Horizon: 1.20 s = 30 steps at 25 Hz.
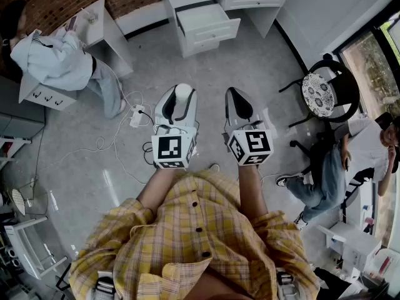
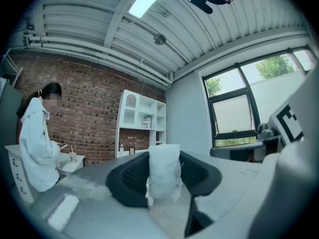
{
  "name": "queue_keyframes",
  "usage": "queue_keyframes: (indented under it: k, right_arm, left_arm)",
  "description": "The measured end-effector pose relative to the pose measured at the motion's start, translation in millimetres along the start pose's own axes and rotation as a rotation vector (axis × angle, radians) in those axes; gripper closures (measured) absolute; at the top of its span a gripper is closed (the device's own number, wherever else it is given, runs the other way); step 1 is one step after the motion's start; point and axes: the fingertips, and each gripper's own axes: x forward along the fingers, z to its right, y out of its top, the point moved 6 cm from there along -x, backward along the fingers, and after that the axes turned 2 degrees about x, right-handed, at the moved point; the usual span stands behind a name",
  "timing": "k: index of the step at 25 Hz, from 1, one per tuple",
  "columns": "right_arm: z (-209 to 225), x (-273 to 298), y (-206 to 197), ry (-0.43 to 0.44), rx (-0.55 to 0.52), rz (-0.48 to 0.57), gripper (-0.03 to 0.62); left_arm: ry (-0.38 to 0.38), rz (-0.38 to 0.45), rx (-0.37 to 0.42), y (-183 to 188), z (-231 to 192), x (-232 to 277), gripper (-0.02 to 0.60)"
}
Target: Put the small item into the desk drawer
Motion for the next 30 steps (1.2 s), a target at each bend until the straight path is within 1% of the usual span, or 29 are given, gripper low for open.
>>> queue_keyframes:
  k: [5,9,13,17,23,26,28,30]
  right_arm:
    - [17.4,-16.8,3.6,0.041,0.012,0.012,0.605]
    - [26.5,-33.9,2.0,0.051,-0.004,0.003,0.605]
    - [32.6,-32.2,-0.5,0.067,0.009,0.014,0.605]
    - [46.1,-23.1,-6.9,0.053,0.023,-0.011,0.605]
    - [79.3,33.5,-12.6,0.063,0.016,-0.03,0.605]
    - [97.0,74.2,-13.5,0.059,0.014,-0.043,0.605]
    - [107.6,102.1,-11.2,0.049,0.007,-0.059,0.605]
    - [114.5,138.8,-6.8,0.05,0.0,-0.059,0.605]
  left_arm:
    - [0.035,0.011,-0.008,2.8,26.4,-1.9,0.402]
    - [0.051,-0.01,-0.013,-2.4,50.9,-8.5,0.402]
    - [0.053,-0.028,-0.003,-9.5,56.9,-2.5,0.4]
    - [0.052,-0.05,-0.015,-20.4,55.8,11.6,0.4]
    - [0.054,-0.062,-0.032,-38.3,34.6,75.8,0.402]
    - [0.052,-0.07,-0.035,-42.5,17.2,117.9,0.4]
    - [0.045,-0.079,-0.052,-44.6,4.9,146.0,0.401]
    - [0.037,-0.08,-0.057,-44.7,-16.3,178.9,0.401]
